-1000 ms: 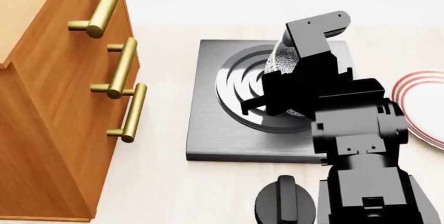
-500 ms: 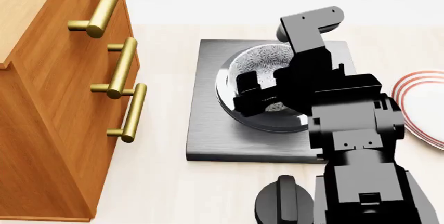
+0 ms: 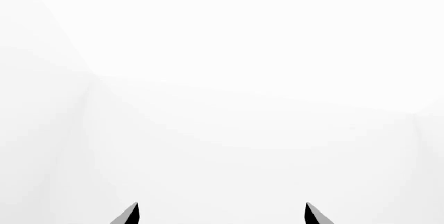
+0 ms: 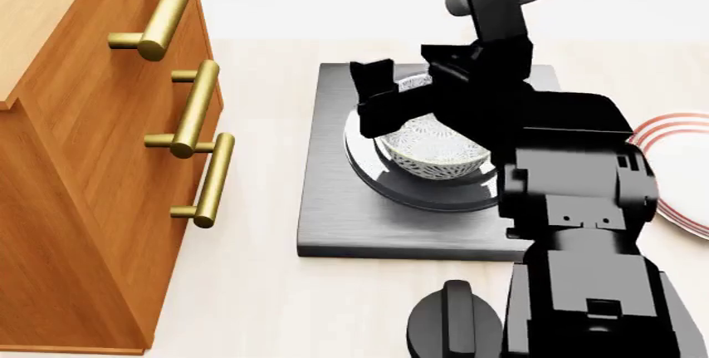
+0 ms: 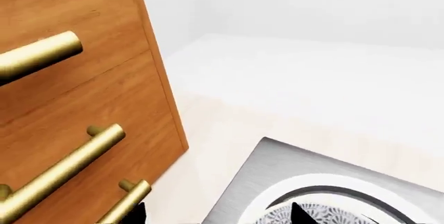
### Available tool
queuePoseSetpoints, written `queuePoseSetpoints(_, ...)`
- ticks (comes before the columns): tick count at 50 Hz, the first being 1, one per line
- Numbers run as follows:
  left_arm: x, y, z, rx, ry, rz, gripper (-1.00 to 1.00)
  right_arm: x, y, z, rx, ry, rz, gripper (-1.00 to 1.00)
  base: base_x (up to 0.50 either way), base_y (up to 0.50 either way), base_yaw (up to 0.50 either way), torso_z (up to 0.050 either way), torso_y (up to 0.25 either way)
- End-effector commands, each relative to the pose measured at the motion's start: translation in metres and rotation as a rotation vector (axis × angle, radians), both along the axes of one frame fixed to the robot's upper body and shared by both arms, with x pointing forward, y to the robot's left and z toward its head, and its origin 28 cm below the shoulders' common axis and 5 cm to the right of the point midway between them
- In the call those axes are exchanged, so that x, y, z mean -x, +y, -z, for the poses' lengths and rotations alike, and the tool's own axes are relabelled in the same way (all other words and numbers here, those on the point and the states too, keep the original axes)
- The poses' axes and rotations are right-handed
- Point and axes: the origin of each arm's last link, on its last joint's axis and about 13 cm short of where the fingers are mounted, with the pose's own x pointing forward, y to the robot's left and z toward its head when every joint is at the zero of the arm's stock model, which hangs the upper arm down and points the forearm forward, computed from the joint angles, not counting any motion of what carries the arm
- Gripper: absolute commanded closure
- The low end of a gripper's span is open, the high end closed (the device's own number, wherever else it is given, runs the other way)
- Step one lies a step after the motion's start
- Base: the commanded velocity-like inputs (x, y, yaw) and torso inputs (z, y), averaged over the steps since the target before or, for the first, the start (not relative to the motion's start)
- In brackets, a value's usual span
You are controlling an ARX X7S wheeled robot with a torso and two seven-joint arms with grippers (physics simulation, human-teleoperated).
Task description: Put the bowl on the stove.
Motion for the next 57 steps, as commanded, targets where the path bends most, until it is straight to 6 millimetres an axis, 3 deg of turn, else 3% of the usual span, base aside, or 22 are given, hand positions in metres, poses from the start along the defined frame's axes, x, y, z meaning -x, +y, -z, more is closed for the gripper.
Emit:
queuePoseSetpoints(1,0.000,0.000,-0.001,0.002,-0.003,-0.005,-1.00,-0.003,-0.012,-0.016,-0.093,-0.166,0.043,-1.00,0.00,0.00,0.00,0.000,0.000)
queuePoseSetpoints(9,0.000,0.000,-0.002,0.004,-0.006,-0.004,-1.00,0.003,-0.035,-0.019,-0.183,-0.309,0.147,-1.00,0.00,0.00,0.00,0.000,0.000)
queuePoseSetpoints(10,0.000,0.000,-0.002,0.002,-0.006,-0.004,-1.00,0.012,-0.037,0.003,-0.177,-0.222,0.182,-1.00,0.00,0.00,0.00,0.000,0.000)
queuePoseSetpoints(12,0.001,0.000,-0.002,0.000,-0.006,-0.003,-1.00,0.032,-0.043,0.008,-0.210,-0.251,0.201,-1.00,0.00,0.00,0.00,0.000,0.000)
queuePoseSetpoints(14,0.001,0.000,-0.002,0.002,-0.007,0.000,-1.00,0.051,-0.047,-0.017,-0.211,-0.402,0.204,-1.00,0.00,0.00,0.00,0.000,0.000)
queuePoseSetpoints(20,0.001,-0.002,-0.002,-0.004,-0.009,0.002,-1.00,0.112,-0.049,-0.002,-0.155,-0.546,0.001,-1.00,0.00,0.00,0.00,0.000,0.000)
queuePoseSetpoints(25,0.002,-0.002,-0.002,-0.004,-0.008,0.006,-1.00,0.134,-0.057,0.004,-0.215,-0.629,0.030,-1.00,0.00,0.00,0.00,0.000,0.000)
queuePoseSetpoints(26,0.002,-0.002,-0.002,-0.002,-0.008,0.010,-1.00,0.141,-0.059,0.006,-0.300,-0.691,0.016,-1.00,0.00,0.00,0.00,0.000,0.000)
queuePoseSetpoints(38,0.002,-0.002,-0.002,-0.003,-0.007,0.011,-1.00,0.169,-0.070,0.032,-0.588,-0.922,0.030,-1.00,0.00,0.00,0.00,0.000,0.000)
queuePoseSetpoints(45,0.003,-0.003,-0.002,-0.002,-0.009,0.012,-1.00,0.172,-0.068,0.038,-0.653,-0.972,0.028,-1.00,0.00,0.00,0.00,0.000,0.000)
queuePoseSetpoints(57,0.002,-0.002,-0.003,0.000,-0.012,0.009,-1.00,0.195,-0.065,0.046,-0.703,-1.095,0.032,-1.00,0.00,0.00,0.00,0.000,0.000)
